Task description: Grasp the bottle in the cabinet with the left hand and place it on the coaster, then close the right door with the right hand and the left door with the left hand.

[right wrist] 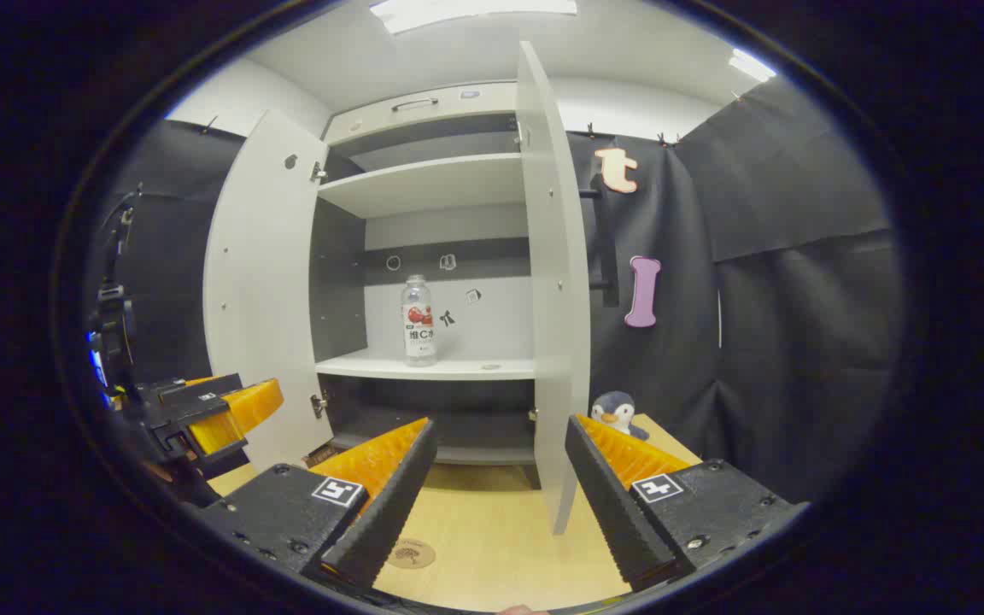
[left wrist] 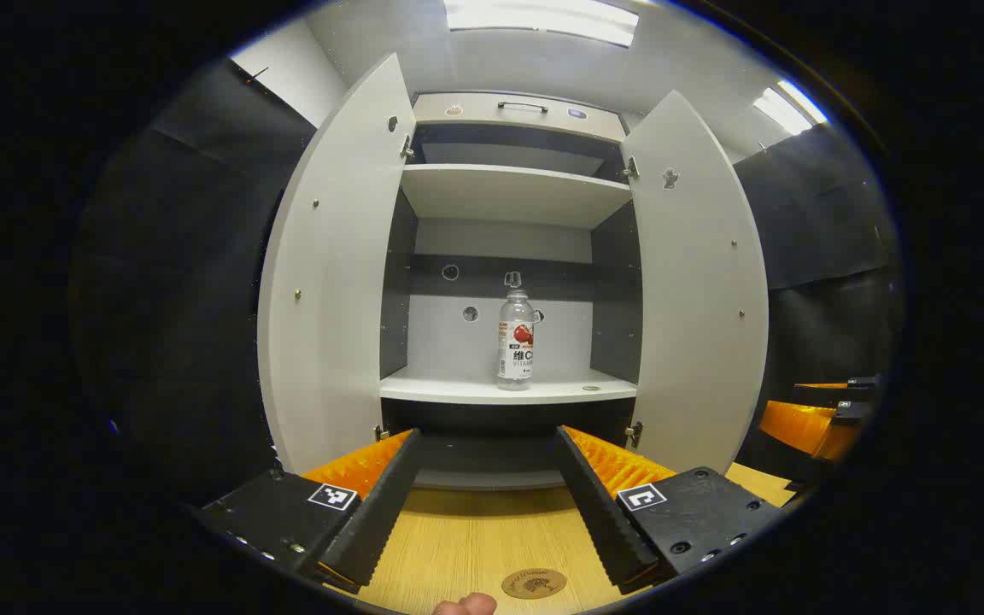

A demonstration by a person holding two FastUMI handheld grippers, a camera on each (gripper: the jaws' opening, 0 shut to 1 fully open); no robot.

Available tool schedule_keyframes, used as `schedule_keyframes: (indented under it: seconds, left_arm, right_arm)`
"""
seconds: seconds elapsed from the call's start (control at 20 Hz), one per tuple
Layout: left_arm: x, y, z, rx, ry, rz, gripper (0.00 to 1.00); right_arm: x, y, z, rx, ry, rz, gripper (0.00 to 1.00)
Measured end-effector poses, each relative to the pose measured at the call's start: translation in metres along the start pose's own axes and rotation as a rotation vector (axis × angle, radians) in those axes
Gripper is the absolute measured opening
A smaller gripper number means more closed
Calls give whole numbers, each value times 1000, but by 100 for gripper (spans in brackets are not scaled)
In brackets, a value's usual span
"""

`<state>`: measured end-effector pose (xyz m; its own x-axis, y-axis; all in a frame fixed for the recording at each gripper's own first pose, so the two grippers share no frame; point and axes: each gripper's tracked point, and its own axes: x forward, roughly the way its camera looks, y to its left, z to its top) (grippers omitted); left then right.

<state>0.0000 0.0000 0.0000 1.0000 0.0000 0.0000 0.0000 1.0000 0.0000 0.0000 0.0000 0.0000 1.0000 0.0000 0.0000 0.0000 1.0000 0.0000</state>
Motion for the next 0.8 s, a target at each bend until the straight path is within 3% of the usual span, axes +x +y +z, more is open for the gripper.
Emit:
schedule_keyframes:
  seconds: [0.05,0.25,0.3,0.4,0.45,0.5,0.8]
  left_arm:
    - [1,0,4,0,-8,4,99]
    - [7,3,18,-6,-36,6,90]
    - [9,3,19,-8,-41,2,95]
    - [11,3,17,-14,-39,-4,95]
    - [13,3,15,-19,-31,-8,94]
    - [13,2,13,-22,-23,-13,95]
    - [36,-5,16,-61,-18,-54,94]
  right_arm:
    - [3,0,2,1,4,2,99]
    - [11,6,7,19,-12,19,99]
    - [12,7,6,11,-15,22,99]
    - [13,10,1,-13,-10,27,95]
    - [14,12,-2,-19,-1,32,99]
    - [15,15,-4,-20,5,41,96]
    - [19,23,-4,-28,2,37,99]
